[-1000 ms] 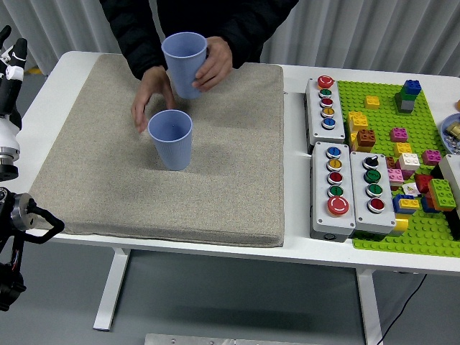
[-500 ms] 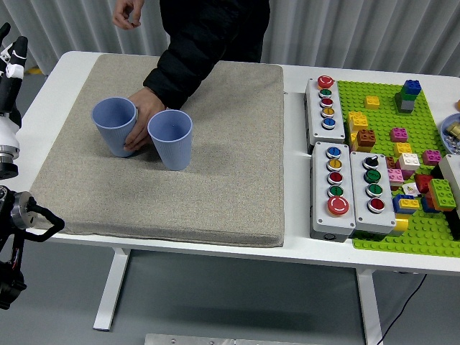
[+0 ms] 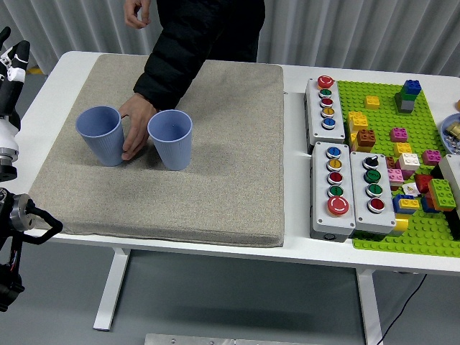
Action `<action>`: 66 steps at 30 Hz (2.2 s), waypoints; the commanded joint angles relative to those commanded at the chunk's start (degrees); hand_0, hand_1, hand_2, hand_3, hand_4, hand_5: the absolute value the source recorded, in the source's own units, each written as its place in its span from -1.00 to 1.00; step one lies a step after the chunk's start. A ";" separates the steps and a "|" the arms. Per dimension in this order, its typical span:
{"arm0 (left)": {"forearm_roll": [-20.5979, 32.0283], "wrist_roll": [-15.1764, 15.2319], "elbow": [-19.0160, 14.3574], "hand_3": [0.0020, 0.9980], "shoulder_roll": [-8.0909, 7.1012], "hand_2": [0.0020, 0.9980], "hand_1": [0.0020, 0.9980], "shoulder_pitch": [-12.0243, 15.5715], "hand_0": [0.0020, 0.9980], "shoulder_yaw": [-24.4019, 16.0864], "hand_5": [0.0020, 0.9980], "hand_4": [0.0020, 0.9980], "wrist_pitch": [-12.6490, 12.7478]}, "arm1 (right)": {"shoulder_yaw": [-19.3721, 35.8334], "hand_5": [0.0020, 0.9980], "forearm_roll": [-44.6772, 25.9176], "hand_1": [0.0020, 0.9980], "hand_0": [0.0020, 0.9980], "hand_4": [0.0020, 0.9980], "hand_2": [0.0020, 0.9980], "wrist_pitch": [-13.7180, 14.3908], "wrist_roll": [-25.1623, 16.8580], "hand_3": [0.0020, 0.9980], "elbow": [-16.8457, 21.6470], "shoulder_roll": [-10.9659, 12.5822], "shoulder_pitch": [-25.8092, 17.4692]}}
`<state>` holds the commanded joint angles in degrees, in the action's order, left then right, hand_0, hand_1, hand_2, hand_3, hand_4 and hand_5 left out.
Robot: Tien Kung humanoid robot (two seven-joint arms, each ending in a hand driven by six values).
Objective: Pick cup pour cup place
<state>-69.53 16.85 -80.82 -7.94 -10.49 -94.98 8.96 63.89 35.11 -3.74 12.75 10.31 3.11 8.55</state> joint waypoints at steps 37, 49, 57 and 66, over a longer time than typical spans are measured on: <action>-9.84 -1.34 2.22 1.00 -4.72 1.00 0.80 9.79 0.80 4.37 -0.05 0.97 -8.05 | -0.18 -0.67 0.23 0.35 0.36 -0.14 0.38 -0.17 0.05 0.29 0.00 -0.01 0.02; -7.14 -0.57 7.27 1.00 -2.79 1.00 0.81 9.11 0.78 5.36 -0.06 1.00 -8.07 | -0.25 -0.67 0.07 0.35 0.36 -0.14 0.37 -0.20 0.00 0.29 0.00 -0.03 0.26; -6.75 -0.49 7.68 1.00 -2.18 1.00 0.94 8.66 0.81 6.02 -0.06 1.00 -8.24 | -0.39 -0.67 -0.22 0.35 0.36 -0.14 0.37 -0.16 -0.04 0.29 0.00 -0.02 0.44; -5.61 -0.10 9.88 1.00 -1.50 1.00 1.00 8.07 0.86 6.82 -0.06 1.00 -8.01 | -0.53 -0.67 -0.44 0.35 0.36 -0.14 0.37 -0.16 -0.06 0.29 0.00 -0.07 0.38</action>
<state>-75.14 16.75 -70.95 -9.45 -2.42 -88.16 0.95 63.37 34.67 -3.90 12.69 10.31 3.05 8.94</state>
